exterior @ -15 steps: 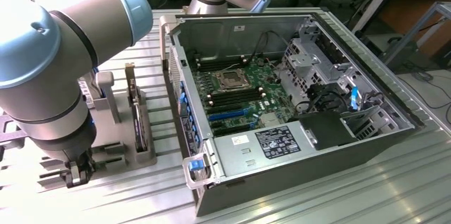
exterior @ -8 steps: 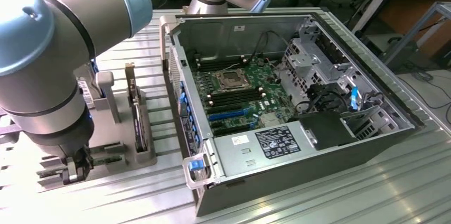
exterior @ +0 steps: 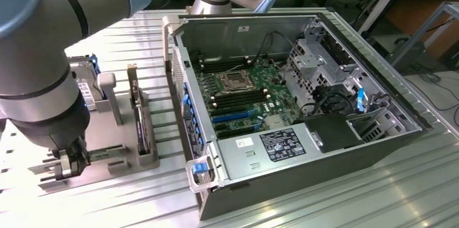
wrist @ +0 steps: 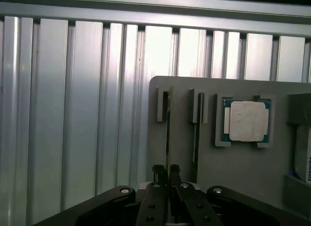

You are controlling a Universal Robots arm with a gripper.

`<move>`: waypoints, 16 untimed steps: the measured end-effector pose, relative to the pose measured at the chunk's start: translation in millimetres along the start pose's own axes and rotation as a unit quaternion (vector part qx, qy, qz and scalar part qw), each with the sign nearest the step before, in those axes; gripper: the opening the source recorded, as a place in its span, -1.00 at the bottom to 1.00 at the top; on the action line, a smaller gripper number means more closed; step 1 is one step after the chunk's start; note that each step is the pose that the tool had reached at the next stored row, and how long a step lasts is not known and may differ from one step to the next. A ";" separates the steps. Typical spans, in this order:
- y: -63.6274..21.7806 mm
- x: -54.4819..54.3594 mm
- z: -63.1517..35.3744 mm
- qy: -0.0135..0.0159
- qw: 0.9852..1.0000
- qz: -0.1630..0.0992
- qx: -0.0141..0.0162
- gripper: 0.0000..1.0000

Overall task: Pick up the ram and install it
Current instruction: 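Pick up the ram and move it above insertion slot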

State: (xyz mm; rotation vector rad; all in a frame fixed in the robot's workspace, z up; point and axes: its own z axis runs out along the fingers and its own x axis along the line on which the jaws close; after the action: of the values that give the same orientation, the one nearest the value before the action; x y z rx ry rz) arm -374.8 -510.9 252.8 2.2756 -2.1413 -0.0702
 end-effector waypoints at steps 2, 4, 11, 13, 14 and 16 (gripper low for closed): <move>0.6 -0.3 -13.3 0.000 1.000 0.000 0.000 -0.73; 1.3 -0.6 -30.7 0.000 1.000 0.000 0.000 -0.73; -27.5 0.7 -73.6 0.000 1.000 0.000 -0.007 -0.73; -39.2 1.3 -79.4 0.000 1.000 0.000 -0.010 -0.73; -44.3 1.6 -81.4 0.000 1.000 0.000 -0.011 -0.73; -55.9 2.3 -86.0 0.000 1.000 0.000 -0.013 -0.73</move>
State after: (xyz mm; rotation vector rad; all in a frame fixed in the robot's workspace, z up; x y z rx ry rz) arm -315.2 -511.4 336.2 2.2627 -2.1282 -0.0974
